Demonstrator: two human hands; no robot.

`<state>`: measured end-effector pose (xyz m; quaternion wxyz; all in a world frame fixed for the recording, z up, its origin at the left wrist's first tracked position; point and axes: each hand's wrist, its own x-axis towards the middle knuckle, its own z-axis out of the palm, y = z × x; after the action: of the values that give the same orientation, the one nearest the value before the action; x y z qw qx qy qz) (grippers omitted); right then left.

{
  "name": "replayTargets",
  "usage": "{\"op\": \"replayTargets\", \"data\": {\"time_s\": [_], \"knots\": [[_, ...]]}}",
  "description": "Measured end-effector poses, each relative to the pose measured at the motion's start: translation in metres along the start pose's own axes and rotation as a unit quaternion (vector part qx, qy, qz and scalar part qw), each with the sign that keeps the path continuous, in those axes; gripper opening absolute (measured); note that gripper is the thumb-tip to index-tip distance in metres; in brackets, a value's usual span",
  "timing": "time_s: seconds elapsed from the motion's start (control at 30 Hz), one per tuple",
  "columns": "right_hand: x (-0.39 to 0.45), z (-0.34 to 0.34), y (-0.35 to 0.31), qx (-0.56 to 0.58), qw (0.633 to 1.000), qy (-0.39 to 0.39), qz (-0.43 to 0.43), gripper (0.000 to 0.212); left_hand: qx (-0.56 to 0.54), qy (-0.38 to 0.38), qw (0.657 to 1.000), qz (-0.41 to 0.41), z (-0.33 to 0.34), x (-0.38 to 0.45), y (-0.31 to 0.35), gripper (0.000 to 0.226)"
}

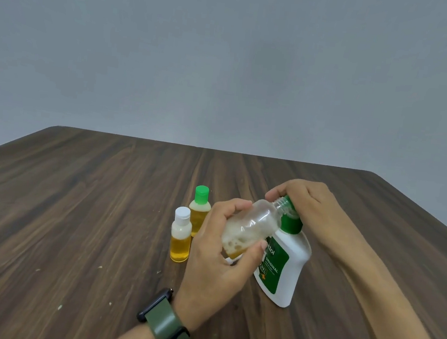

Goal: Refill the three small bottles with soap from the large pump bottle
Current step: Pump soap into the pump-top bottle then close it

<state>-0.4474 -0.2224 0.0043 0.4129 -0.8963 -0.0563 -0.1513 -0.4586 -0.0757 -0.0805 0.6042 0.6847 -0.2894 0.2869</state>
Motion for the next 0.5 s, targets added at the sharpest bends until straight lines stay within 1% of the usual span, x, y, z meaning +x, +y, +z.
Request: {"op": "replayTargets", "data": {"time_s": [0.13,0.33,0.5], "knots": [[0.004,-0.005,-0.007,-0.018,0.999,-0.027,-0.001,0.037,-0.002,0.013,1.000,0.007,-0.001,0.002,0.000,0.043],[-0.001,0.003,0.004,0.003,1.000,0.002,0.002,0.038,0.014,0.002,1.000,0.014,0.000,-0.001,-0.002,0.043],[0.001,-0.002,-0.004,-0.003,1.000,-0.014,-0.003,0.037,0.002,0.012,1.000,0.006,-0.001,0.001,-0.001,0.043]]}}
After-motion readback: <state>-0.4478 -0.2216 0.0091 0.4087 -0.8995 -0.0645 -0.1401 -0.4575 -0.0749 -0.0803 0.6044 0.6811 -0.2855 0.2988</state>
